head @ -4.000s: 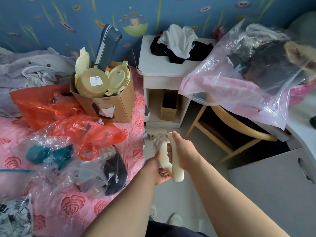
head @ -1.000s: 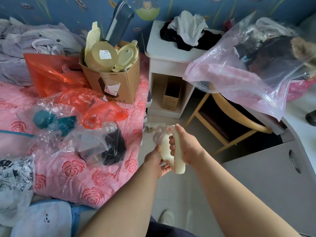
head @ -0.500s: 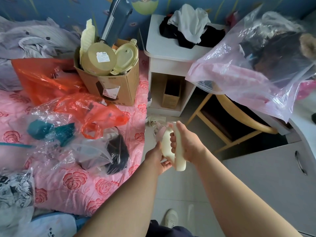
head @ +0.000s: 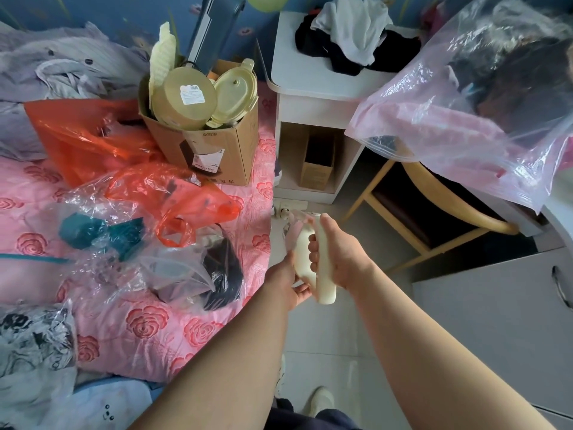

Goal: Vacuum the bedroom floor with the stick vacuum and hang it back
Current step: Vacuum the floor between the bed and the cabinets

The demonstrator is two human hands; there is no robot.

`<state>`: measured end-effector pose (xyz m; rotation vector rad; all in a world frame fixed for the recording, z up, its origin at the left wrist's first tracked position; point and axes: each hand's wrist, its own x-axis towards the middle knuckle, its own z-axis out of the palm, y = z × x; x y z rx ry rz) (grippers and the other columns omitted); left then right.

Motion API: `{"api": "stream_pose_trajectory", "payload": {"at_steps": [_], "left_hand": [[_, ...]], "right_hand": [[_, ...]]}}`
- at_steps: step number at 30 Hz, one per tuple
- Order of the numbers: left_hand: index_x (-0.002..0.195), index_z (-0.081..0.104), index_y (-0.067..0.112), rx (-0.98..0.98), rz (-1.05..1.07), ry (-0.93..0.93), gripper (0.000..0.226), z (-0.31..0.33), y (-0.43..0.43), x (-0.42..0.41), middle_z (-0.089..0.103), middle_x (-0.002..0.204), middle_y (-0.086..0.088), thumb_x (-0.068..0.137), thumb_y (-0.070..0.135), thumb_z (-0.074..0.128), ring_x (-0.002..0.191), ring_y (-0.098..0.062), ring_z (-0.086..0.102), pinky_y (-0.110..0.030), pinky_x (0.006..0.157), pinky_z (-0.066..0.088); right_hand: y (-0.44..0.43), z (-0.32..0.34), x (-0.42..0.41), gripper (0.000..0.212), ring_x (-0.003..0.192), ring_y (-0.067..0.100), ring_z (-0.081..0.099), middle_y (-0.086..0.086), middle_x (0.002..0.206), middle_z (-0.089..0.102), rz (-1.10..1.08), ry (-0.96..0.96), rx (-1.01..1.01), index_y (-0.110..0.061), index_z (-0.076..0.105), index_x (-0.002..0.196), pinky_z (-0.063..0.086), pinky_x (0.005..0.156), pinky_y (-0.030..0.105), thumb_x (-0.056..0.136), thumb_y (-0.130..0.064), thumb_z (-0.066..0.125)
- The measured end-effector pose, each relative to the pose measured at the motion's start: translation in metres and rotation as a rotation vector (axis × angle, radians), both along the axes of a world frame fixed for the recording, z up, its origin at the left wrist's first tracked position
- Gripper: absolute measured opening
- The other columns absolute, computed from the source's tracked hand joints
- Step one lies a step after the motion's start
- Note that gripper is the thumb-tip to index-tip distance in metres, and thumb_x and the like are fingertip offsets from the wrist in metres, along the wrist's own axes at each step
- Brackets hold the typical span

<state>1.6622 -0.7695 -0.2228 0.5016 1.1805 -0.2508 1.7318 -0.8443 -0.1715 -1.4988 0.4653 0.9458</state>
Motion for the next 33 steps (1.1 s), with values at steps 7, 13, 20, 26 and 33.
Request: {"api": "stream_pose_trajectory", "payload": {"at_steps": [7,13,20,26,33], "left_hand": [[0.111,0.062,0.01,-0.034,-0.033,-0.006,0.038,0.001,-0.012,-0.018,0.068,0.094,-0.015,0.095,0.044,0.06,0.082,-0.028,0.066,-0.042,0.062,0.055],[0.11,0.062,0.008,-0.021,-0.059,0.002,0.043,0.004,-0.034,-0.038,0.067,0.093,-0.016,0.093,0.047,0.062,0.078,-0.028,0.067,-0.041,0.061,0.056],[0.103,0.062,0.008,-0.025,-0.043,-0.017,0.044,0.011,-0.064,-0.066,0.066,0.095,-0.018,0.092,0.05,0.06,0.082,-0.03,0.066,-0.044,0.069,0.057],[0.101,0.061,0.008,-0.028,-0.018,-0.004,0.04,0.017,-0.097,-0.088,0.065,0.093,-0.019,0.096,0.047,0.055,0.081,-0.031,0.066,-0.047,0.068,0.056],[0.101,0.061,0.008,-0.022,0.029,-0.005,0.038,0.019,-0.135,-0.117,0.066,0.091,-0.018,0.098,0.045,0.054,0.079,-0.03,0.066,-0.049,0.076,0.056]], "right_hand": [[-0.016,0.0,-0.016,0.041,0.047,0.016,0.041,0.002,0.06,0.048,0.044,0.019,0.004,-0.01,0.055,0.076,0.035,0.051,0.027,0.09,-0.048,0.052],[-0.037,0.009,-0.039,0.04,0.045,0.016,0.039,0.003,0.059,0.046,0.02,0.034,0.0,-0.009,0.054,0.077,0.033,0.048,0.025,0.095,-0.045,0.052],[-0.065,0.014,-0.065,0.041,0.044,0.016,0.037,0.002,0.055,0.044,0.065,0.039,-0.002,-0.009,0.051,0.074,0.032,0.049,0.024,0.096,-0.045,0.051],[-0.097,0.02,-0.084,0.04,0.046,0.017,0.038,0.003,0.057,0.044,0.121,0.033,-0.011,-0.009,0.051,0.074,0.033,0.05,0.026,0.095,-0.044,0.052],[-0.129,0.02,-0.11,0.039,0.047,0.017,0.037,0.003,0.057,0.044,0.171,0.029,-0.009,-0.01,0.051,0.074,0.032,0.05,0.025,0.095,-0.042,0.052]]}}
